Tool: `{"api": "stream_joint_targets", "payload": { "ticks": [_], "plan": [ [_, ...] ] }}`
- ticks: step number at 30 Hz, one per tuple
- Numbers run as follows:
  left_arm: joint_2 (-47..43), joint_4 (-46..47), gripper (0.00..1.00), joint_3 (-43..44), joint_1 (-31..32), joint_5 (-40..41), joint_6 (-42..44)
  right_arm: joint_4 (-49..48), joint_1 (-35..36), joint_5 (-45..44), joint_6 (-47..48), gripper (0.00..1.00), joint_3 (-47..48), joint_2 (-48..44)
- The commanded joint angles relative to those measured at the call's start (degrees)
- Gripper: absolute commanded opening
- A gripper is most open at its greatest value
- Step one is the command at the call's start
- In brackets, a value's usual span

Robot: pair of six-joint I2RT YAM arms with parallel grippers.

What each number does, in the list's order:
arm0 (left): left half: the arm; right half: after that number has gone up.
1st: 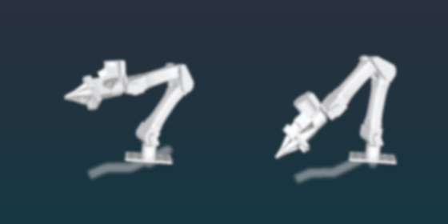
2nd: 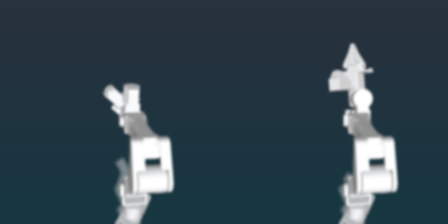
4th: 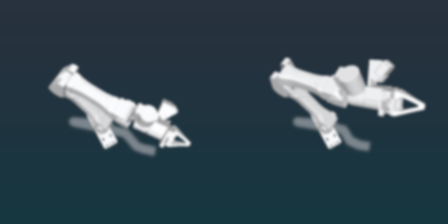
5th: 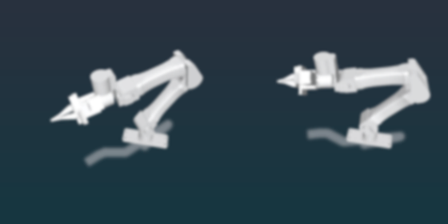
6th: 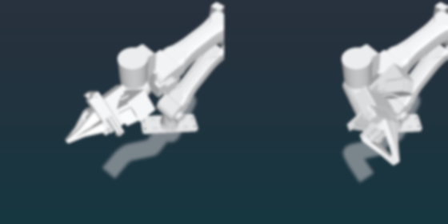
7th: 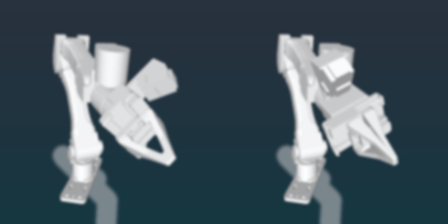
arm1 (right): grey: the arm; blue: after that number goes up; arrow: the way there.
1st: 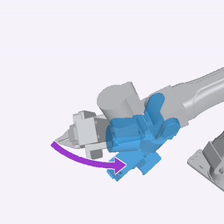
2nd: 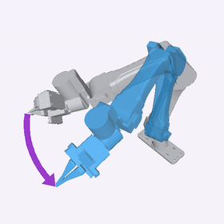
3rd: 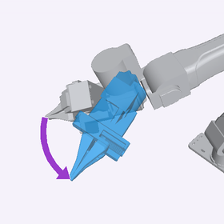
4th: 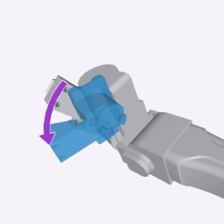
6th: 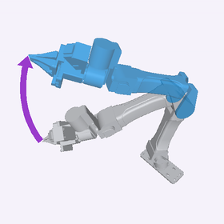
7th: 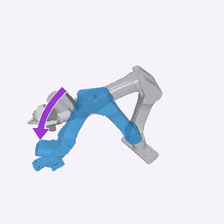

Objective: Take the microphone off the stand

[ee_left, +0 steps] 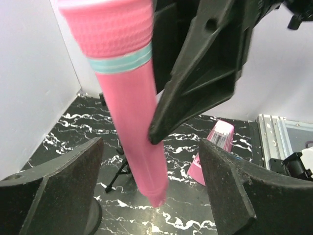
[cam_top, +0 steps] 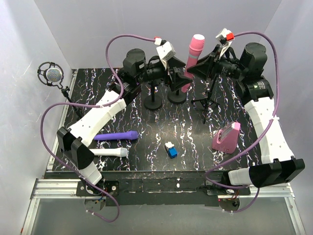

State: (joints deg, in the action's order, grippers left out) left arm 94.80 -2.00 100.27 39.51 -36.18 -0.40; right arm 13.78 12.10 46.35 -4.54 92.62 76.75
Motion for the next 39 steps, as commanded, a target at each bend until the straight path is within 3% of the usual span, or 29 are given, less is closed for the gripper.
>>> {"api": "stream_joint_targets", "payload": {
  "ticks": [1, 8, 12, 13, 17, 20, 27, 30, 31, 34, 35, 37, 39],
  "plan": [
    [1.8, -2.8, 0.74, 3.3, -0.6, -4.2, -0.7, -9.8, -0.1, 7.2, -8.9, 0.01, 2.6, -0.3],
    [3.1, -1.1, 0.59, 3.5, -0.5, -2.8, -1.6, -8.9, -0.1, 7.1, -8.9, 0.01, 2.8, -0.1],
    [3.5, -1.0, 0.42, 4.8, -0.5, -3.7, -1.6, -6.8, 0.0, 4.5, -7.7, 0.02, 1.2, -0.5],
    [3.5, -1.1, 0.36, 4.6, -0.4, -3.7, -1.5, -6.1, 0.0, 3.1, -7.5, 0.1, 1.1, -0.5],
    [2.1, -1.1, 0.02, 2.5, -0.5, -2.6, -1.4, -4.3, 0.0, -3.3, -5.6, 0.64, 2.2, -0.5],
    [1.1, -1.3, 0.0, 0.5, -0.5, -2.0, -1.7, -3.6, -0.3, -6.3, -6.4, 0.75, 5.7, 0.9],
    [0.0, -1.0, 0.0, -1.4, -0.4, -0.9, -1.5, -4.6, -0.5, -5.7, -10.2, 0.76, 13.5, 4.7],
    [0.2, -0.8, 0.0, -1.4, -0.5, -1.0, -1.4, -5.1, -0.5, -5.0, -11.4, 0.59, 14.1, 5.8],
    [0.2, -0.9, 0.01, -1.3, -0.5, -0.9, -1.4, -5.3, -0.5, -4.7, -11.5, 0.51, 13.9, 6.0],
    [0.2, -0.6, 0.52, -1.0, -0.4, 2.1, -2.1, -5.6, -0.5, -3.5, -11.6, 0.33, 13.1, 6.5],
    [0.3, -0.4, 0.62, -0.7, -0.4, 2.7, -2.3, -5.8, -0.5, -3.2, -11.6, 0.29, 12.8, 6.4],
    [0.6, -0.3, 0.73, 0.7, -0.3, 3.9, -3.8, -6.6, -0.4, -2.8, -11.2, 0.26, 11.5, 6.0],
    [1.2, -0.4, 0.77, 2.6, -0.4, 3.8, -4.9, -7.6, -0.5, -2.3, -10.9, 0.24, 10.4, 5.5]
  ]
}}
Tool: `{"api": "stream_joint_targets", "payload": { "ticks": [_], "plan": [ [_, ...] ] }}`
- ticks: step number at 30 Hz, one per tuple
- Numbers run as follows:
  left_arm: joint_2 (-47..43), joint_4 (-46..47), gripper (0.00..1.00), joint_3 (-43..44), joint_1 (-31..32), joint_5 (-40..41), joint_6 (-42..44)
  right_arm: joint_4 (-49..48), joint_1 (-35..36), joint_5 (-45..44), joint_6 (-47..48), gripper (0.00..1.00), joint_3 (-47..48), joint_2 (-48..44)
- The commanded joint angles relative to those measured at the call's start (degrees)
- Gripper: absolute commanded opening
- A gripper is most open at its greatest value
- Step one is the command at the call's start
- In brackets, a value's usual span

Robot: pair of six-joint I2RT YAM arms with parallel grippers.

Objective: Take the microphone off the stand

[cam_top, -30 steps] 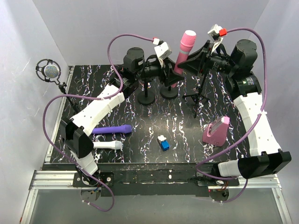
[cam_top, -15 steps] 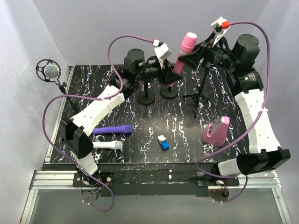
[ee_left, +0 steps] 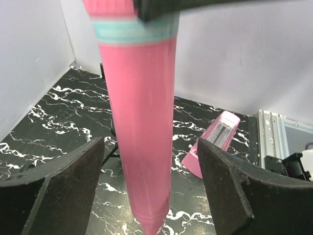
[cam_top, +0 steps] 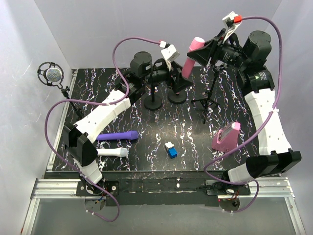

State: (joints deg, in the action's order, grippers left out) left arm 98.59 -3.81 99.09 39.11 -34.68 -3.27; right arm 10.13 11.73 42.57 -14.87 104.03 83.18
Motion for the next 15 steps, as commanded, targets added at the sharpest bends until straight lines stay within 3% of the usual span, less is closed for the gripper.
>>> {"api": "stream_joint_targets", "payload": {
  "ticks": [1, 3, 9, 13, 15],
  "plan": [
    [-2.3, 1.6, 0.76, 4.6, 0.0, 1.8, -2.6, -4.2, -0.1, 1.6, -0.7, 0.24, -1.3, -0.9],
    [-1.5, 0.8, 0.72, 6.1, 0.0, 0.3, -3.2, -4.2, -0.1, 2.3, -0.9, 0.22, -1.5, -0.7],
    [-0.4, -0.1, 0.42, 6.7, 0.1, -4.2, -1.4, -4.8, 0.0, 2.5, -0.9, 0.21, -2.2, -0.8],
    [-0.4, -1.0, 0.28, 5.8, 0.1, -4.0, 0.3, -5.0, -0.1, 2.7, -1.1, 0.21, -3.5, -1.2],
    [-0.7, -1.4, 0.26, 5.1, 0.2, -3.1, 0.8, -5.0, -0.1, 2.9, -1.1, 0.2, -3.9, -1.3]
  ]
}}
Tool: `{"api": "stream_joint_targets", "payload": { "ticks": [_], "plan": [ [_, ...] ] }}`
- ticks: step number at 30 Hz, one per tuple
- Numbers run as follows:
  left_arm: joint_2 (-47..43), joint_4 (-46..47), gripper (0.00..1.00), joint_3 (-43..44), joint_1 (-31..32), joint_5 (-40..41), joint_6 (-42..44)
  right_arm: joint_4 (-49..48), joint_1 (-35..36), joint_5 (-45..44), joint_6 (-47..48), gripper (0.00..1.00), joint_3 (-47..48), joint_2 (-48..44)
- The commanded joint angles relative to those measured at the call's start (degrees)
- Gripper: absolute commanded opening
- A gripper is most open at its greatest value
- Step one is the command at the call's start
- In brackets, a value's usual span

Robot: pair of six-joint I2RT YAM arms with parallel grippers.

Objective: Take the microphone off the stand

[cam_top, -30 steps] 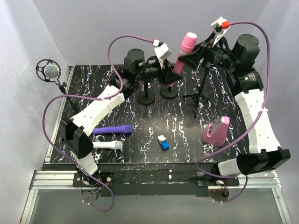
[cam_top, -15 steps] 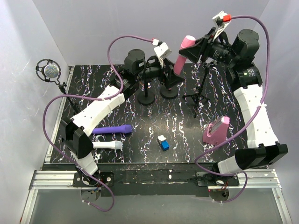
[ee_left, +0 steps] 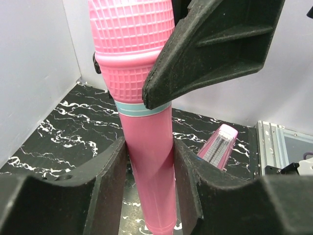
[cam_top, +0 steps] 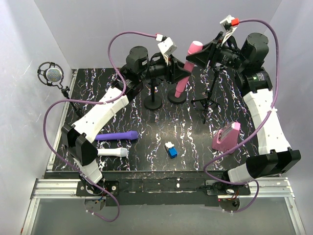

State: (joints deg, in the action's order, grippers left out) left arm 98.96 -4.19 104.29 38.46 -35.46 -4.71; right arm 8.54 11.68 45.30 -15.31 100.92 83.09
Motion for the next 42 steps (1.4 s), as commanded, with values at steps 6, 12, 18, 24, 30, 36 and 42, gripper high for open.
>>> {"api": "stream_joint_targets", "payload": {
  "ticks": [6, 12, 18, 24, 30, 36, 42],
  "plan": [
    [-1.5, -0.2, 0.47, -1.9, 0.7, 0.2, 1.9, -4.7, 0.1, 1.3, -1.9, 0.19, -1.3, -1.1],
    [-0.1, -1.5, 0.27, -0.3, 0.5, -2.1, 2.8, -4.9, 0.2, 2.2, -2.4, 0.19, -1.2, -0.3],
    [-3.9, -6.5, 0.0, -1.5, -0.8, 0.8, 11.6, 2.4, 0.4, 0.2, 5.2, 0.77, -8.0, -6.7],
    [-14.8, -21.6, 0.0, -4.4, -3.9, 7.0, 28.0, 10.1, 0.3, -2.9, 14.2, 0.84, -33.7, -26.2],
    [-20.7, -57.1, 0.0, -6.2, -5.0, 11.8, 56.3, 17.7, 0.3, -5.9, 18.5, 0.86, -40.9, -31.6],
    [-25.4, -71.5, 0.0, -23.3, -5.2, 27.5, 72.6, 13.5, 0.4, -7.1, 17.1, 0.87, -42.6, -29.4],
    [-27.8, -48.9, 0.0, -42.7, -10.2, 37.4, 75.9, 13.5, 0.4, -4.7, 17.4, 0.86, -42.4, -27.7]
  ]
}}
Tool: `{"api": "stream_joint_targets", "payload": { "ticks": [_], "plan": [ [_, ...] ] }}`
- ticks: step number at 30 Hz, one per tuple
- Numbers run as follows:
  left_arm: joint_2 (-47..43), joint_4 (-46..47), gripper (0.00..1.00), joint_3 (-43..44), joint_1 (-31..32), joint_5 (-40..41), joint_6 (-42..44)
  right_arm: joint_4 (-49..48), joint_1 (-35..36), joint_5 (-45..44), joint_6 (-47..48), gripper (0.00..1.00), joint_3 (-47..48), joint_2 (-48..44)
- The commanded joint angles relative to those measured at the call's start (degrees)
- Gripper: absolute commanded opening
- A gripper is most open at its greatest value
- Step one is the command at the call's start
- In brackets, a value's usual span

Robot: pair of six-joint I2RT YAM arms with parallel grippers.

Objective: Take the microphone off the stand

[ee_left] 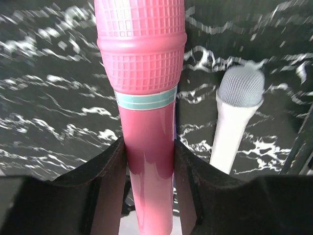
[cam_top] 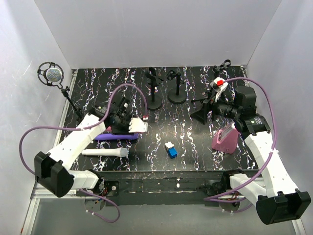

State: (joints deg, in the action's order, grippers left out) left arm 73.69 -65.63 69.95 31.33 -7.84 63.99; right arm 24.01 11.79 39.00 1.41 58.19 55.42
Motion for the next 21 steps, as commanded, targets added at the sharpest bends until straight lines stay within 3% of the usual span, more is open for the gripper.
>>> {"api": "stream_joint_targets", "payload": {
  "ticks": [1, 5, 14, 19, 21],
  "plan": [
    [-2.3, 17.7, 0.0, -11.0, -4.7, 9.7, 9.0, -1.9, 0.2, 1.9, 0.6, 0.85, 0.4, 0.2],
    [3.3, 27.5, 0.0, -14.2, -7.9, 8.4, 10.5, -2.8, 0.2, 2.1, -0.4, 0.85, 0.3, 0.7],
    [16.9, 31.0, 0.0, -11.7, -13.1, 5.1, 11.2, -1.4, 0.2, 0.2, 1.9, 0.85, -0.1, -0.2],
    [19.7, 24.3, 0.1, -9.4, -14.9, 1.7, 13.4, -0.6, 0.2, 0.1, 1.9, 0.85, -1.6, -1.7],
    [20.2, 23.6, 0.22, -9.4, -15.0, 1.6, 13.3, -0.4, 0.2, -0.2, 2.3, 0.85, -1.6, -1.9]
  ]
}}
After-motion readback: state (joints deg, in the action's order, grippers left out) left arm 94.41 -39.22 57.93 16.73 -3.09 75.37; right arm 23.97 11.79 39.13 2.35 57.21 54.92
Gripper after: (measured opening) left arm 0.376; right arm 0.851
